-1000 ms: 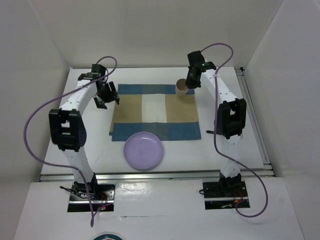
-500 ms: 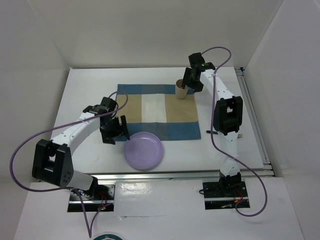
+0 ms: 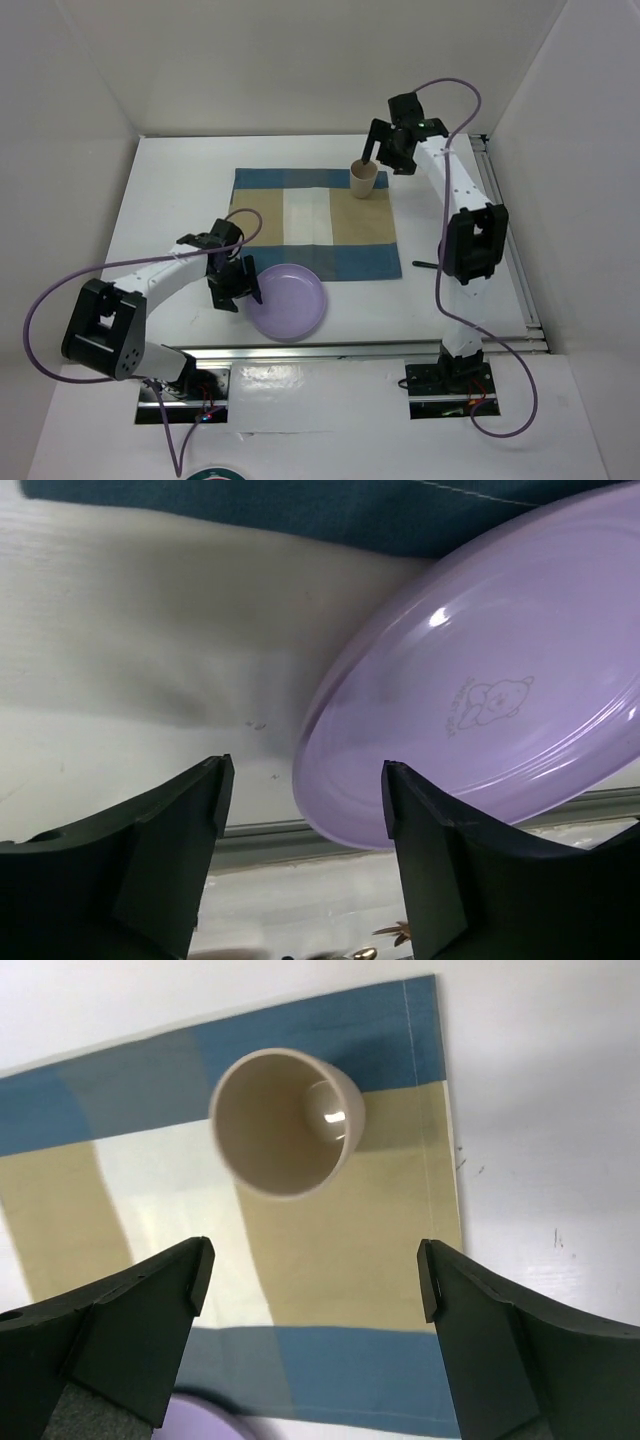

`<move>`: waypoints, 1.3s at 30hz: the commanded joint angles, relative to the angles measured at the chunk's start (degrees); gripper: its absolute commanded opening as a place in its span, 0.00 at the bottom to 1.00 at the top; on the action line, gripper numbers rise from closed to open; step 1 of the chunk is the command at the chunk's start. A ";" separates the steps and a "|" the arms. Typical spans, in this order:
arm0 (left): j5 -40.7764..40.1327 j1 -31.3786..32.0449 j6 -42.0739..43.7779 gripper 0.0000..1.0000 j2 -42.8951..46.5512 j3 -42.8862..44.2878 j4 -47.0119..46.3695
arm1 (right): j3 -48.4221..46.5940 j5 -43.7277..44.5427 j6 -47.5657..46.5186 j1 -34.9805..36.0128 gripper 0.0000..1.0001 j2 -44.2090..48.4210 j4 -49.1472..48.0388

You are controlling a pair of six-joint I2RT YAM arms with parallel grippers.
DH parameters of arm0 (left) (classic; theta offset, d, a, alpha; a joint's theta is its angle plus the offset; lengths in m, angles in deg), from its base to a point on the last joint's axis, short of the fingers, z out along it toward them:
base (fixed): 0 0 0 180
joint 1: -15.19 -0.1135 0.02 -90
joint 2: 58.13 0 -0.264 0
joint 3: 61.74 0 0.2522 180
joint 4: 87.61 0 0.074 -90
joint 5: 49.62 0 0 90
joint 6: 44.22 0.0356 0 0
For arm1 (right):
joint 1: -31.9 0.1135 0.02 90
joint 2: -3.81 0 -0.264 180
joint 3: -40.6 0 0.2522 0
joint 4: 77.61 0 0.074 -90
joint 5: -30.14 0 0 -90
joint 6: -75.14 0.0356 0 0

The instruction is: Set the dinner table for one person

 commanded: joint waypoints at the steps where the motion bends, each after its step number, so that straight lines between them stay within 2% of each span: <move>1: 1.29 1.62 -1.95 0.77 -1.83 -0.39 -4.43 | 5.22 -0.15 -0.16 -0.16 0.96 10.21 -3.52; 2: 1.29 1.62 -2.47 0.75 -1.84 -0.39 -5.04 | 6.81 0.37 -0.16 -0.16 0.98 11.53 -3.53; 6: 1.29 2.24 -2.47 0.46 -2.54 0.66 -4.35 | 13.67 1.61 -0.16 -0.77 0.99 18.04 -4.14; 7: 1.29 2.24 -2.47 0.27 -2.54 1.19 -3.74 | 14.90 2.13 -0.16 -0.78 0.99 20.49 -4.14; 10: 0.76 2.24 -1.24 0.04 -1.14 3.74 -0.14 | 19.64 2.66 -0.69 -1.83 0.99 24.71 -4.14; 11: 0.76 2.24 -0.46 0.00 0.08 5.75 1.09 | 20.62 2.66 -0.69 -2.53 0.99 25.77 -4.14; 17: 2.34 2.24 2.01 0.00 4.39 17.68 8.30 | 29.67 2.66 -1.74 -4.38 1.00 32.72 -4.14; 20: 3.66 0.22 1.49 0.00 1.69 24.98 7.18 | 36.85 2.05 -1.74 -4.38 1.00 35.62 -4.14; 27: 2.51 -2.59 0.95 0.00 -17.11 37.82 1.37 | 56.03 -6.63 2.99 -4.91 1.00 43.97 -7.47; 30: 3.13 -2.59 0.95 0.00 -24.48 42.31 0.14 | 62.96 -11.29 4.93 -5.43 0.95 47.13 -9.93; 36: 2.52 -3.65 0.95 0.00 -31.72 44.17 -2.24 | 76.06 -17.02 9.50 -5.43 0.88 51.10 -18.97; 37: 3.13 -3.65 1.56 0.04 -33.03 44.87 -2.24 | 77.30 -17.55 10.03 -5.43 0.88 51.10 -20.30; 39: 3.13 -3.65 1.57 0.27 -33.82 44.88 -1.37 | 80.29 -18.52 10.73 -5.43 0.90 51.10 -24.24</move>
